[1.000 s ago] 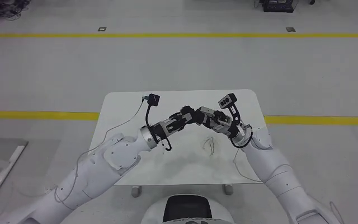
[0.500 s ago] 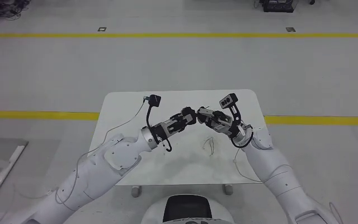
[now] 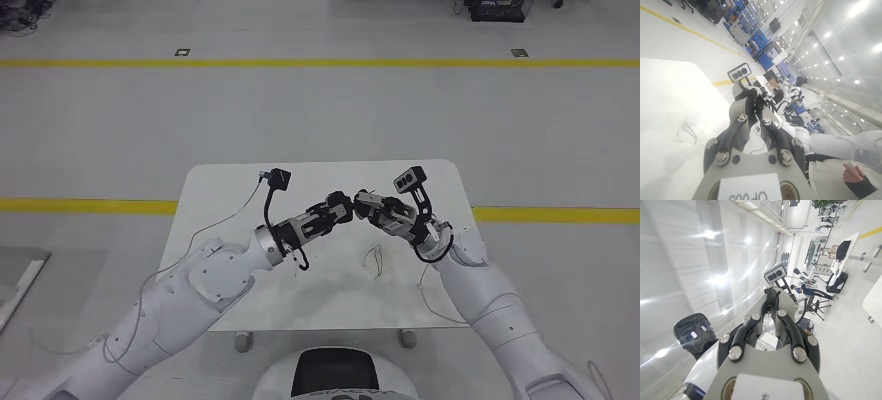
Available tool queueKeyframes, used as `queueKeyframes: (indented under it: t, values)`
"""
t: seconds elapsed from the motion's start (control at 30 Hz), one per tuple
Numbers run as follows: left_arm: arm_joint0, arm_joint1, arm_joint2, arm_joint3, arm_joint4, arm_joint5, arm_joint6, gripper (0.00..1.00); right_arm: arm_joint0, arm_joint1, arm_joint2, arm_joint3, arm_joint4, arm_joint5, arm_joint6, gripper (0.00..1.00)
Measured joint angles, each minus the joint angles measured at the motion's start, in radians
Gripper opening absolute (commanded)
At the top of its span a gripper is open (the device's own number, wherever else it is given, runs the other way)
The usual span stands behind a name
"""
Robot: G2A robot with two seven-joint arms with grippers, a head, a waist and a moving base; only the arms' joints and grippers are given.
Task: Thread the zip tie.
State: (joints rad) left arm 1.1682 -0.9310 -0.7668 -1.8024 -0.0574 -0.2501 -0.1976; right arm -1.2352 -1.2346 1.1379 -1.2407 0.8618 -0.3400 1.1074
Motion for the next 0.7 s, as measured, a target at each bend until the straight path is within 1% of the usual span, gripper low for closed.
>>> queueKeyframes:
  t: [0.17,0.37,0.4,0.43,0.47,0.57,0.7]
  values:
    - [0.002,-0.007,-0.004,0.006,0.003,0.002,-0.007,0.0,0.006,-0.003,-0.001,0.009,-0.001,0.001,0.004,0.0]
    - [0.005,-0.015,-0.011,0.009,0.007,0.005,-0.018,0.0,0.01,-0.005,0.0,0.018,-0.003,0.001,0.006,0.0]
    - [0.006,-0.016,-0.012,0.01,0.008,0.007,-0.019,0.29,0.01,-0.005,0.001,0.019,-0.004,0.001,0.006,0.0]
    - [0.006,-0.017,-0.013,0.01,0.01,0.009,-0.019,0.75,0.011,-0.006,0.001,0.019,-0.006,0.001,0.006,0.0]
    - [0.008,-0.019,-0.014,0.01,0.011,0.01,-0.019,1.0,0.011,-0.006,0.002,0.02,-0.008,0.0,0.006,0.0]
    - [0.012,-0.021,-0.025,0.008,0.009,0.011,-0.016,1.0,0.014,-0.005,0.01,0.022,-0.022,0.0,0.008,0.0]
    - [0.032,-0.016,-0.061,0.0,0.0,0.003,-0.029,1.0,0.023,0.001,0.036,0.03,-0.044,0.0,0.045,0.0]
